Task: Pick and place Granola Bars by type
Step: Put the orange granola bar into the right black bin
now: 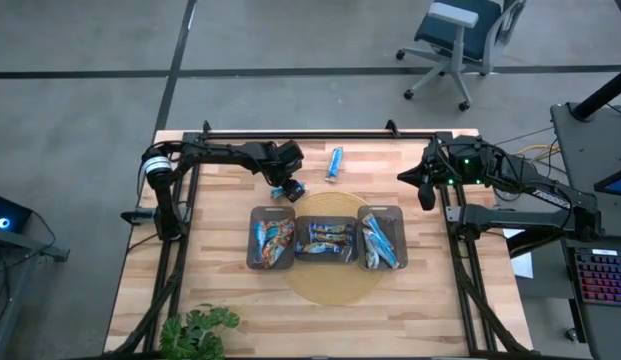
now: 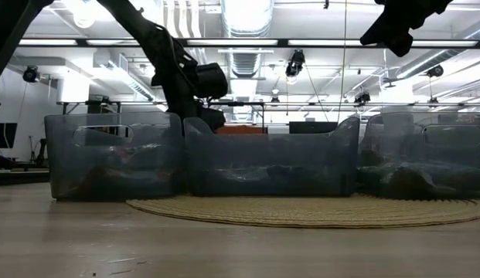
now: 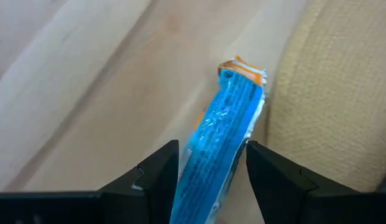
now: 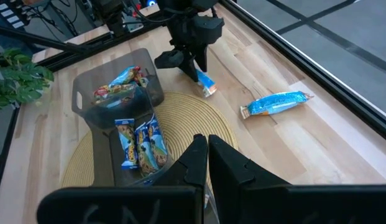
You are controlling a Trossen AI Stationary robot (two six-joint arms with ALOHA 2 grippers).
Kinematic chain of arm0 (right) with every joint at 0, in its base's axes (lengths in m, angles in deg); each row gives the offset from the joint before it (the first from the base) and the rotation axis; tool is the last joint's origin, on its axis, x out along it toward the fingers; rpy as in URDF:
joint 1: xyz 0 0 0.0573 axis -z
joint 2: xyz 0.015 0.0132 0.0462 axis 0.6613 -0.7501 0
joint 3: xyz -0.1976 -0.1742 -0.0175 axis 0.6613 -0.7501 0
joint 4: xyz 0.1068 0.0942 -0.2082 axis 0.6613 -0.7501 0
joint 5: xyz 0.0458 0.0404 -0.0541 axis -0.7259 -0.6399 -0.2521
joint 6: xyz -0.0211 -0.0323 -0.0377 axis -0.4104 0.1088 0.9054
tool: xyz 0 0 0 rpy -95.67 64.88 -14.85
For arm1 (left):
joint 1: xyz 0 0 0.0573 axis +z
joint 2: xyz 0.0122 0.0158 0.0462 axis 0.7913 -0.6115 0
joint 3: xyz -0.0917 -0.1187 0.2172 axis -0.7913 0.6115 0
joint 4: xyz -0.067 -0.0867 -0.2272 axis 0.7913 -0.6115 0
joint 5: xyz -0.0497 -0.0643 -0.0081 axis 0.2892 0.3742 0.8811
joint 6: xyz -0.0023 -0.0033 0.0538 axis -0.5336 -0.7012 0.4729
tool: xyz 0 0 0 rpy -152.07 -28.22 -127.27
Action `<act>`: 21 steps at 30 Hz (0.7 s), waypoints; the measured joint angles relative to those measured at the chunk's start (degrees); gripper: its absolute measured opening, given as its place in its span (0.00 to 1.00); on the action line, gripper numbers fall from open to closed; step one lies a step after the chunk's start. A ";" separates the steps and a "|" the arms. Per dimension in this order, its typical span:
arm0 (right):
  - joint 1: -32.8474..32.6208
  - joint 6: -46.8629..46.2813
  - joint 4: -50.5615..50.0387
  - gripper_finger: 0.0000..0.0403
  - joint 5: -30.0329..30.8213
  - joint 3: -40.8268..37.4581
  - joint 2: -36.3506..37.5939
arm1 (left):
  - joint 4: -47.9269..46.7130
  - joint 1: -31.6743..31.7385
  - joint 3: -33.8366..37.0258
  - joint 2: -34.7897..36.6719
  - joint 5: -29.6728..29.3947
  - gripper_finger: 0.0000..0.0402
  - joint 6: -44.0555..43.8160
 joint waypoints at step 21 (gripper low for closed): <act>0.02 -0.13 -0.06 0.02 -0.02 0.00 0.01 | -0.23 0.07 -1.12 -4.63 -0.32 0.42 3.03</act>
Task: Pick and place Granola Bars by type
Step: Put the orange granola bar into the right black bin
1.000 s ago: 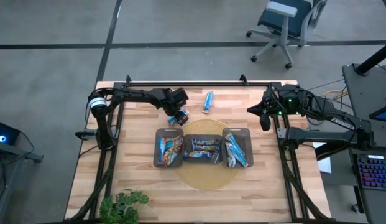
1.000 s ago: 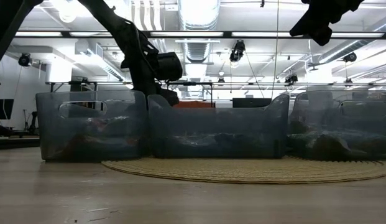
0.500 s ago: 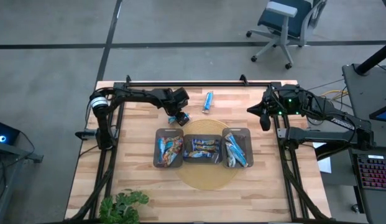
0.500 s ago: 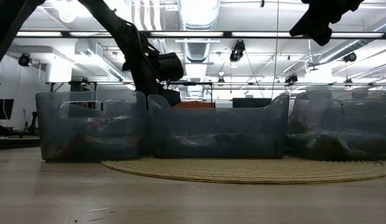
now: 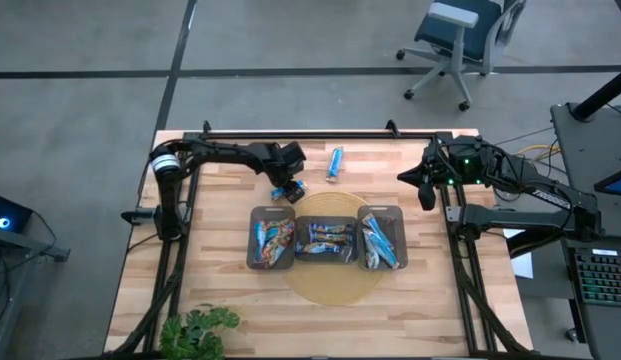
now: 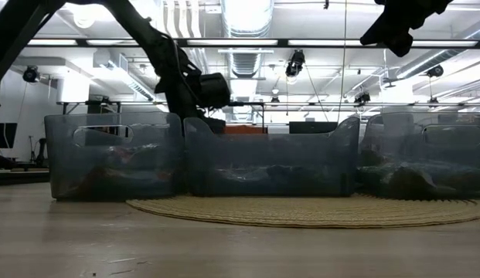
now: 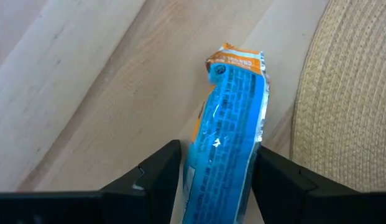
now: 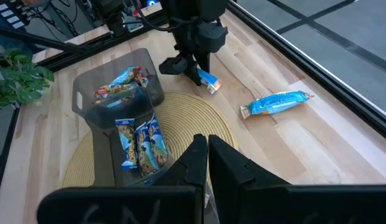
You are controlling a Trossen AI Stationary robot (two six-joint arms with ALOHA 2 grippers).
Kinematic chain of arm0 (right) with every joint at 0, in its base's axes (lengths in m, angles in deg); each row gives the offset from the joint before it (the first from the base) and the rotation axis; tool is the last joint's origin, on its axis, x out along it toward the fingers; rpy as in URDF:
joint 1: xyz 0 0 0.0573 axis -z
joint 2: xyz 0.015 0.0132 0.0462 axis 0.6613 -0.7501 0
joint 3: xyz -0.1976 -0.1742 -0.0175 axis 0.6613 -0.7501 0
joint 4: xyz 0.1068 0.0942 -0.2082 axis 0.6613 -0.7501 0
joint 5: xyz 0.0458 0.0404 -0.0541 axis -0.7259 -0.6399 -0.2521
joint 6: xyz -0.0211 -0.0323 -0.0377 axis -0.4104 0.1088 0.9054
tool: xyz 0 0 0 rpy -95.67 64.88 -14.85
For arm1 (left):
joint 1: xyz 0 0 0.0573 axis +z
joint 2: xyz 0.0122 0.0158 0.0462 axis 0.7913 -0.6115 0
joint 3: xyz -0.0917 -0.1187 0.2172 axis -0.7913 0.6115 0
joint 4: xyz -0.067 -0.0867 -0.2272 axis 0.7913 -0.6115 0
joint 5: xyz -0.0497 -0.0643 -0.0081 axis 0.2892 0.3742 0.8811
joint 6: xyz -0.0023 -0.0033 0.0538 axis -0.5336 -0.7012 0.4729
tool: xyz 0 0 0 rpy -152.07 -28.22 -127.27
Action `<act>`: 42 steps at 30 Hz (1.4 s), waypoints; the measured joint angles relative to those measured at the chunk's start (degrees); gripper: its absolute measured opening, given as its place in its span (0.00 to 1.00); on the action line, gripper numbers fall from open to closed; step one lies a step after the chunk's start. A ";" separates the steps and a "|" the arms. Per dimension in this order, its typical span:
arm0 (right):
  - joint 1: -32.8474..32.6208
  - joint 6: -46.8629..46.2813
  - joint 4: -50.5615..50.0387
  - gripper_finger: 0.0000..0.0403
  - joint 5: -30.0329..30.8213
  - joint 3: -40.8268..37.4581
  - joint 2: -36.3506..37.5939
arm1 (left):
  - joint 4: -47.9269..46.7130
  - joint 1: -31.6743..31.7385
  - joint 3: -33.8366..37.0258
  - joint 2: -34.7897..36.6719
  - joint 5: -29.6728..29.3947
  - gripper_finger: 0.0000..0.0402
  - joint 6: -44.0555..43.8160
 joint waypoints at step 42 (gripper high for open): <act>0.00 1.59 0.02 0.02 0.02 0.00 -0.02 | -23.26 -3.91 -41.73 -0.19 15.64 0.20 6.20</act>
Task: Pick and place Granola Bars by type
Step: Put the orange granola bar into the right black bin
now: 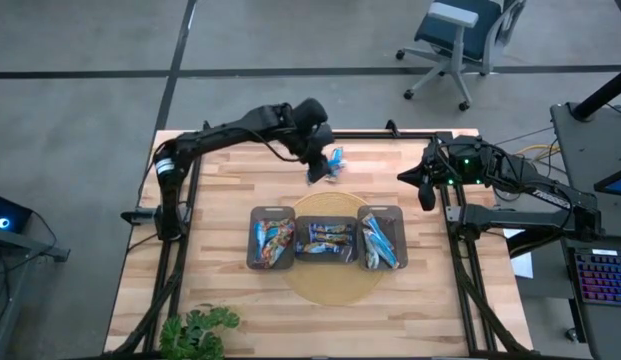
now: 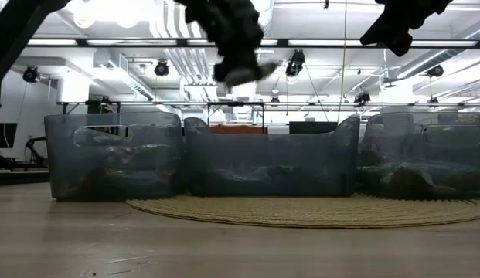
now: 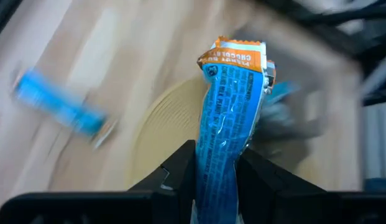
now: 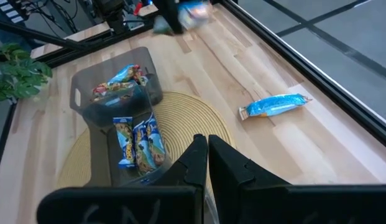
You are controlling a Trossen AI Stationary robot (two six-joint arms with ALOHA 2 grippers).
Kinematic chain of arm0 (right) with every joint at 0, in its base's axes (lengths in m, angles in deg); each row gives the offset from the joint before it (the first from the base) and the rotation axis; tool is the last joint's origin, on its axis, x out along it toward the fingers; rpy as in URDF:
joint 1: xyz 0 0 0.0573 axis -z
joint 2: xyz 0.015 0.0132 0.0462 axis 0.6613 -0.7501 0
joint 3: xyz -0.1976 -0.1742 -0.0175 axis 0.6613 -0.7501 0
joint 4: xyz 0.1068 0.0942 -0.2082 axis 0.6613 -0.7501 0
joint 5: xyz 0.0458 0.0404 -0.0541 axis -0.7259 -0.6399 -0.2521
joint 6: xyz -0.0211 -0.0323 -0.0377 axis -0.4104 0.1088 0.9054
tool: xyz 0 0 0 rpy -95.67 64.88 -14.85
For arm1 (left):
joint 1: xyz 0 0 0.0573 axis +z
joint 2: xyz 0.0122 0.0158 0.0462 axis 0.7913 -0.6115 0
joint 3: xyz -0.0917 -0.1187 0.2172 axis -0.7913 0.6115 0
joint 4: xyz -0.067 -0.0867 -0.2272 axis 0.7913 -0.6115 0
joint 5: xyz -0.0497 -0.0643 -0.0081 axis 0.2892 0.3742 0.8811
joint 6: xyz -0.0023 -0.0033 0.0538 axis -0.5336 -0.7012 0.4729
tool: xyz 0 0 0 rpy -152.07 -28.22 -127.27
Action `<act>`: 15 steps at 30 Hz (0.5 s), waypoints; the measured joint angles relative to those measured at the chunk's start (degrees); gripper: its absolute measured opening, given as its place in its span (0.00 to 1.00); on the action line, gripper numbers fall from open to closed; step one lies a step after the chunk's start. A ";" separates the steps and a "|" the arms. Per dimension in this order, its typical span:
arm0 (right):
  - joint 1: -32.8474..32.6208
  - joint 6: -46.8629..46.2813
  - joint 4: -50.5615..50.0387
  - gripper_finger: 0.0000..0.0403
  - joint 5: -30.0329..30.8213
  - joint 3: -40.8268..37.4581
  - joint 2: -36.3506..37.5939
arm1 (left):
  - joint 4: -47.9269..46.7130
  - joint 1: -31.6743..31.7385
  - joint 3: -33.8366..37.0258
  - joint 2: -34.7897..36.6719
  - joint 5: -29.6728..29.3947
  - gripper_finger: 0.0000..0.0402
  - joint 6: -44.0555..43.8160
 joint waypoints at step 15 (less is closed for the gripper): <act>0.00 1.17 -0.04 0.02 0.00 0.00 0.44 | 20.40 -9.01 -4.81 -0.91 8.31 0.20 -2.96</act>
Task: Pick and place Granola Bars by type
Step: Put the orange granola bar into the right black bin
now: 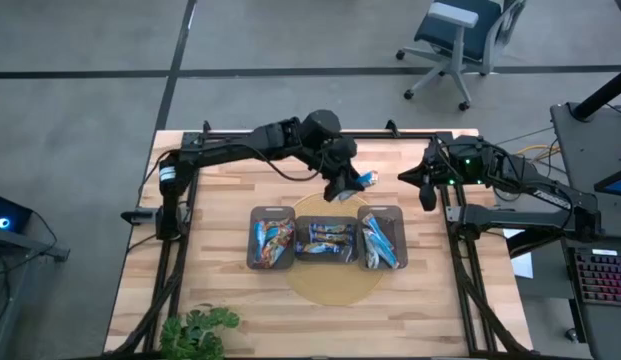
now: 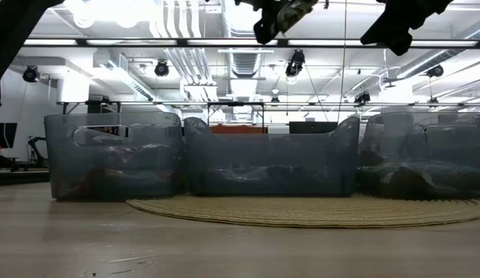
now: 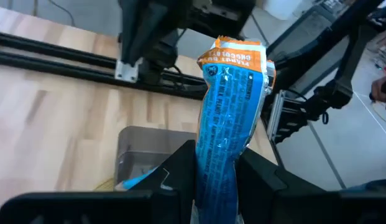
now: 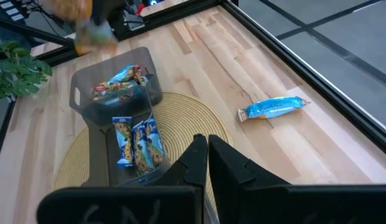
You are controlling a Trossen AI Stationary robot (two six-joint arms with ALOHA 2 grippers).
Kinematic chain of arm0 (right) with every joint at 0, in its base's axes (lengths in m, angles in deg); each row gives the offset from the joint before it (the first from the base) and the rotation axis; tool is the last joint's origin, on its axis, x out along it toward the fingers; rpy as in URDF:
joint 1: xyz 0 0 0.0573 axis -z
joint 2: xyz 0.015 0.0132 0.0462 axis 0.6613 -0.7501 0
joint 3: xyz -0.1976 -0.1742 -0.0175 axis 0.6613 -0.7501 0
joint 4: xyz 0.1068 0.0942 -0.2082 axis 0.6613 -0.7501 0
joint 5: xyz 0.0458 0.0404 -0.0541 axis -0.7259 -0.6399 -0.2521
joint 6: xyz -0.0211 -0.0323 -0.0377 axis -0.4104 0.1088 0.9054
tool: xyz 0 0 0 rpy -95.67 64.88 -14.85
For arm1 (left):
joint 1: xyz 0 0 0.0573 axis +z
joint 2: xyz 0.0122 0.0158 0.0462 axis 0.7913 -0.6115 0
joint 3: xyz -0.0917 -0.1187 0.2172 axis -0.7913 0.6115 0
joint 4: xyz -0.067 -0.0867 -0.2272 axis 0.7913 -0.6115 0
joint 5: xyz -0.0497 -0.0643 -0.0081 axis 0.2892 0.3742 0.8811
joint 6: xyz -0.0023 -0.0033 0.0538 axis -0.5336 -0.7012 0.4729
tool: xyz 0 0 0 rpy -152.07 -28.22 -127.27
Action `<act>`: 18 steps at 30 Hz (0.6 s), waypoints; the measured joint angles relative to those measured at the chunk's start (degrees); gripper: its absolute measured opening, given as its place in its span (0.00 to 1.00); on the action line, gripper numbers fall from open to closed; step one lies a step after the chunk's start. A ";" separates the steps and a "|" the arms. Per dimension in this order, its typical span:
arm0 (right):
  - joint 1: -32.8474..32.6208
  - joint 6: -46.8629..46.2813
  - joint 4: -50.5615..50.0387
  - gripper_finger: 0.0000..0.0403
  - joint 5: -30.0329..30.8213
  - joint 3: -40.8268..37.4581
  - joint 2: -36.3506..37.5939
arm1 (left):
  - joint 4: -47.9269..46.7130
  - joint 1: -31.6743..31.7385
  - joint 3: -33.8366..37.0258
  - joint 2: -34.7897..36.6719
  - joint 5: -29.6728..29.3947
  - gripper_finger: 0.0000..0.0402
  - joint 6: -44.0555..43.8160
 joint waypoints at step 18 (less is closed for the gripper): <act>-0.02 0.25 -13.53 0.02 -0.04 8.24 5.84 | 22.51 -3.71 0.02 -9.25 -0.22 0.20 -4.31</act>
